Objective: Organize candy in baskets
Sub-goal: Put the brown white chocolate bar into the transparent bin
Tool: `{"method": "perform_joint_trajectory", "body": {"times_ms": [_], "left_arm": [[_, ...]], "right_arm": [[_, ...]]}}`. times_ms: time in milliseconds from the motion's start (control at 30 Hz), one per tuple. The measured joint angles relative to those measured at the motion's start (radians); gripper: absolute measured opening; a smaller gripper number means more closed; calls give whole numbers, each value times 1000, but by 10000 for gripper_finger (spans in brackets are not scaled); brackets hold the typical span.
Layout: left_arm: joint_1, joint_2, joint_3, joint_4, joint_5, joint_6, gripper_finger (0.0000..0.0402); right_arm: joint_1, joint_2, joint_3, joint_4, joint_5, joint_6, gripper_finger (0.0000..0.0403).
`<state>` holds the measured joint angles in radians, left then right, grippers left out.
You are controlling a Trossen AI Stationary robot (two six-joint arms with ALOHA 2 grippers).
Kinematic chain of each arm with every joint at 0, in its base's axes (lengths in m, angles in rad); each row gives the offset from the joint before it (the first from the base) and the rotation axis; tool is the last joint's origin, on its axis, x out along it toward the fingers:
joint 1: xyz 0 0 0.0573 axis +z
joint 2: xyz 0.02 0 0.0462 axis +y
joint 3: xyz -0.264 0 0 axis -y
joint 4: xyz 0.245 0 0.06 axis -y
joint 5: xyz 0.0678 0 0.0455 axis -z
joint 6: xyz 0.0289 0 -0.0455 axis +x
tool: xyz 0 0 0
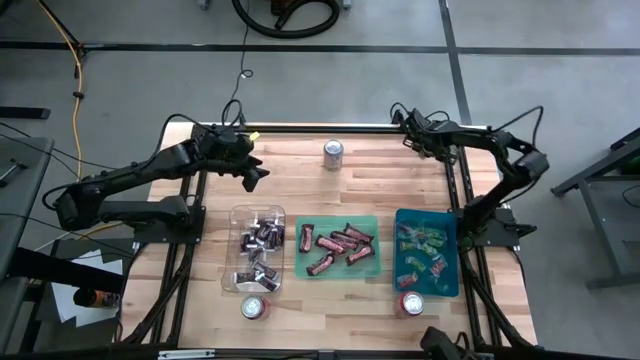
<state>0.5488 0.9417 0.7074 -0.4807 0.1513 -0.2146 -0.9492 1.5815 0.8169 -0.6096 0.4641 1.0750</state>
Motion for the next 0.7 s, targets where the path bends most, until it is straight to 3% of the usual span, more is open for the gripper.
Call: {"method": "perform_joint_trajectory", "body": {"times_ms": [133,500,600,700], "left_arm": [[0,0,0,0,0,0,220],[0,0,0,-1,-4,0,220],[0,0,0,-1,-5,-1,220],[0,0,0,-2,-5,-1,220]], "right_arm": [[9,39,14,31,60,72,200],[46,115,28,40,101,122,163],[69,150,28,29,98,102,120],[89,173,29,11,115,74,42]]}}
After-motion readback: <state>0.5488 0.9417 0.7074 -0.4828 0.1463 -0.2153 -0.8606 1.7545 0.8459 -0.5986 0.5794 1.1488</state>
